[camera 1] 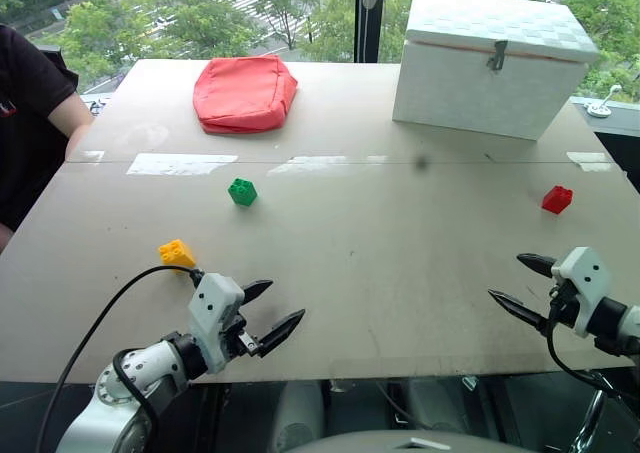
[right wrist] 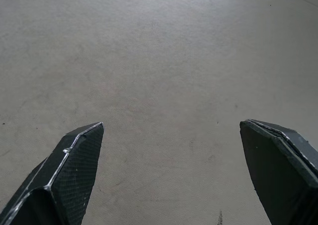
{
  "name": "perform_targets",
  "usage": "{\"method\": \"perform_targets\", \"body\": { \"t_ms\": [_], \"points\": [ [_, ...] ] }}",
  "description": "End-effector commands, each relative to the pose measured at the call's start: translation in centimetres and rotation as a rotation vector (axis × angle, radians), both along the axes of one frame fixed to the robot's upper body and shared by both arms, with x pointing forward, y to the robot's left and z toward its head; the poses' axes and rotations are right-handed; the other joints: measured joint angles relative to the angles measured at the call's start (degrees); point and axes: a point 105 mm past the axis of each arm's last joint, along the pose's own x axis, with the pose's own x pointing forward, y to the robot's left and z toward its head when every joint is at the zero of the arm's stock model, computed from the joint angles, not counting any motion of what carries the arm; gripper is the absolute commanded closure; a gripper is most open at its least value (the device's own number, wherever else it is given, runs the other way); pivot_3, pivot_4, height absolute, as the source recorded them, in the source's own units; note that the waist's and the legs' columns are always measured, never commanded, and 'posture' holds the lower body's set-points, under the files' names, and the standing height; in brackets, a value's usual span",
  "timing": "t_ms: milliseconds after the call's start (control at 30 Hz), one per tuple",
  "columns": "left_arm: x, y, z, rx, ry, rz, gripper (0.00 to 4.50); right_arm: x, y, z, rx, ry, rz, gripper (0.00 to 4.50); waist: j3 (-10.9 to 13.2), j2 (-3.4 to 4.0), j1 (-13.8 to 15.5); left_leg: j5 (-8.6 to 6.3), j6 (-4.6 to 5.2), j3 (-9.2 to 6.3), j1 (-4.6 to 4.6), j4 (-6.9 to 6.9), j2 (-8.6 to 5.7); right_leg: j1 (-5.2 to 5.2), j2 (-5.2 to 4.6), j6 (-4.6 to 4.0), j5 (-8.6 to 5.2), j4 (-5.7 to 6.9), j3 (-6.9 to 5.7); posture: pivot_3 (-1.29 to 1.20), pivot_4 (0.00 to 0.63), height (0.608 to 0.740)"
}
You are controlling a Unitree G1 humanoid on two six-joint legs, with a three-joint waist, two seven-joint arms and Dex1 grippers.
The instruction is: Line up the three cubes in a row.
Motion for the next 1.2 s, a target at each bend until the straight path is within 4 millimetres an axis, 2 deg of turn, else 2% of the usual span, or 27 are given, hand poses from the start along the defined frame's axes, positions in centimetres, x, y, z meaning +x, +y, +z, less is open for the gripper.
{"method": "perform_targets", "body": {
  "t_ms": [33,100,167,300,400,500,600,700,800,1000,1200],
  "points": [
    [0.7,-0.6,1.4,-0.02,-0.08,-0.017,0.07,1.0,0.1,1.3,0.04,-0.064,-0.056,0.0,0.0,0.0,-0.01,0.0,0.0,0.0,0.0,0.0,0.0,0.0,0.0,0.0,0.0,0.0,0.0,0.0,0.15,0.74],
    [2.0,-1.7,2.6,-0.057,-0.14,-0.028,0.07,2.4,0.3,1.9,0.047,-0.091,-0.178,0.0,0.02,0.03,0.06,-0.01,-0.03,-0.04,0.0,-0.02,0.0,0.0,0.02,0.0,0.0,-0.01,-0.02,0.0,0.15,0.74],
    [3.0,-2.7,4.0,-0.098,-0.175,-0.038,0.07,3.7,-0.3,2.5,-0.004,-0.122,-0.313,0.0,0.01,0.09,0.11,-0.02,-0.04,-0.04,-0.03,0.02,0.0,-0.02,0.02,0.0,0.01,-0.01,-0.02,0.0,0.15,0.74],
    [3.6,-5.0,6.5,-0.103,-0.241,-0.16,0.07,5.9,-1.0,4.4,0.066,-0.153,-0.48,0.0,-0.02,0.03,0.07,0.04,0.06,0.02,-0.05,0.06,-0.02,0.0,0.02,-0.2,0.14,-0.01,0.01,0.0,0.15,0.74],
    [3.7,-7.0,8.4,-0.102,-0.279,-0.297,0.07,8.5,-4.2,5.4,-0.01,-0.166,-0.755,0.0,0.0,0.08,0.01,0.12,0.21,0.06,-0.18,0.06,-0.05,-0.06,0.08,-0.23,0.17,-0.01,0.03,0.0,0.15,0.74],
    [3.7,-7.7,9.0,-0.098,-0.281,-0.345,0.07,9.4,-5.4,6.1,-0.047,-0.146,-0.867,0.0,-0.02,0.08,-0.04,0.13,0.21,0.23,-0.37,0.04,-0.08,-0.16,0.12,-0.26,0.18,-0.01,0.02,0.0,0.15,0.74],
    [3.9,-8.4,9.5,-0.051,-0.316,-0.405,0.07,11.2,-7.4,7.1,0.044,-0.068,-1.048,0.0,0.0,0.1,-0.32,0.12,0.21,0.13,-0.48,-0.03,-0.06,-0.21,0.25,-0.18,0.2,-0.03,0.01,0.0,0.15,0.74],
    [3.9,-8.6,9.6,-0.049,-0.324,-0.412,0.07,12.3,-8.3,7.0,0.128,0.028,-1.12,0.0,0.0,0.12,-0.39,0.13,0.22,0.09,-0.81,-0.02,-0.07,-0.52,0.32,-0.05,0.29,-0.03,0.03,0.0,0.15,0.74],
    [3.8,-8.6,9.7,-0.06,-0.326,-0.408,0.07,13.3,-8.5,7.1,0.131,0.049,-1.128,0.0,0.0,0.12,-0.37,0.13,0.22,0.06,-0.84,-0.02,-0.07,-0.52,0.33,-0.03,0.3,-0.08,0.02,0.0,0.15,0.74],
    [3.6,-8.3,9.8,-0.067,-0.33,-0.4,0.07,14.5,-8.7,5.4,0.138,0.131,-1.158,0.0,0.0,0.12,-0.5,0.13,0.22,0.09,-0.84,-0.03,-0.07,-0.52,0.33,-0.01,0.31,-0.11,0.05,0.0,0.15,0.74],
    [3.7,-8.6,9.9,-0.074,-0.333,-0.397,0.0,15.3,-8.8,4.9,0.147,0.119,-1.158,2.65,0.0,0.13,-0.6,0.13,0.23,0.05,-0.83,0.01,-0.07,-0.5,0.68,0.0,0.32,-0.08,0.56,0.0,0.15,0.74]
  ]
}}
